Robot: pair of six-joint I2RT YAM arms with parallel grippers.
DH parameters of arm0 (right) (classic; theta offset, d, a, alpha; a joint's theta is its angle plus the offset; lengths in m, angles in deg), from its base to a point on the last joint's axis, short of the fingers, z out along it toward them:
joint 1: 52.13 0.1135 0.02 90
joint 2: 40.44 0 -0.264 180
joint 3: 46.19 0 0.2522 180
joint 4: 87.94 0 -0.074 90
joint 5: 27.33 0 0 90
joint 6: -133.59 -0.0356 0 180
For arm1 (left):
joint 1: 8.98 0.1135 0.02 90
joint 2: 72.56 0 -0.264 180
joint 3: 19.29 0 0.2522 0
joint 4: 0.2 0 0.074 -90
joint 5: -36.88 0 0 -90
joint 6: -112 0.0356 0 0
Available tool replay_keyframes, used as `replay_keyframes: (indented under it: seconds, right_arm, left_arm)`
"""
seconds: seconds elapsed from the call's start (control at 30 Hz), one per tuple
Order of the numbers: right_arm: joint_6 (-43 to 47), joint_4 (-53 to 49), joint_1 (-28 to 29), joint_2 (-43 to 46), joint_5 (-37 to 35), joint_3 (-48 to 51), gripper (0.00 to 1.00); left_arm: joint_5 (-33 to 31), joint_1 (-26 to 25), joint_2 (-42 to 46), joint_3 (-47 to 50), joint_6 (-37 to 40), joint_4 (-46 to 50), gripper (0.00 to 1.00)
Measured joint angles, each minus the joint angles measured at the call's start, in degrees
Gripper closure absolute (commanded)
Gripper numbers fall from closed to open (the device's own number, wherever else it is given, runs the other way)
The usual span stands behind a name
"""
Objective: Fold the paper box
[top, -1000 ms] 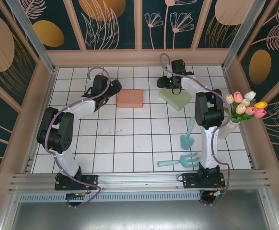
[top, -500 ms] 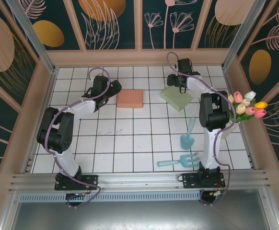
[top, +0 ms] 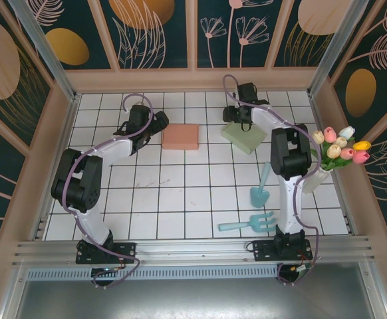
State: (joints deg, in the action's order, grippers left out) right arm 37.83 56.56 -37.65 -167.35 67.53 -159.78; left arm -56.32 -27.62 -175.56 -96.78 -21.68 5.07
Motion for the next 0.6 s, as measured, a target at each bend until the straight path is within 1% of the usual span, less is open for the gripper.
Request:
replay_keyframes:
  seconds: [0.23, 0.3, 0.6]
  right_arm:
    - [1.4, 0.4, 1.6, 0.1, 1.3, 0.7, 0.39]
    - [2.1, 0.7, 2.1, 0.8, 1.9, 1.7, 0.41]
    - [2.9, 1.6, 5.0, 3.7, 4.9, 6.2, 0.42]
  left_arm:
    - [0.2, 0.0, 0.0, 0.8, 0.0, -0.1, 0.1]
    - [0.2, 0.0, 0.0, 1.3, 0.0, -0.1, 0.1]
    - [0.1, 0.0, 0.0, 1.7, 0.0, 0.0, 0.1]
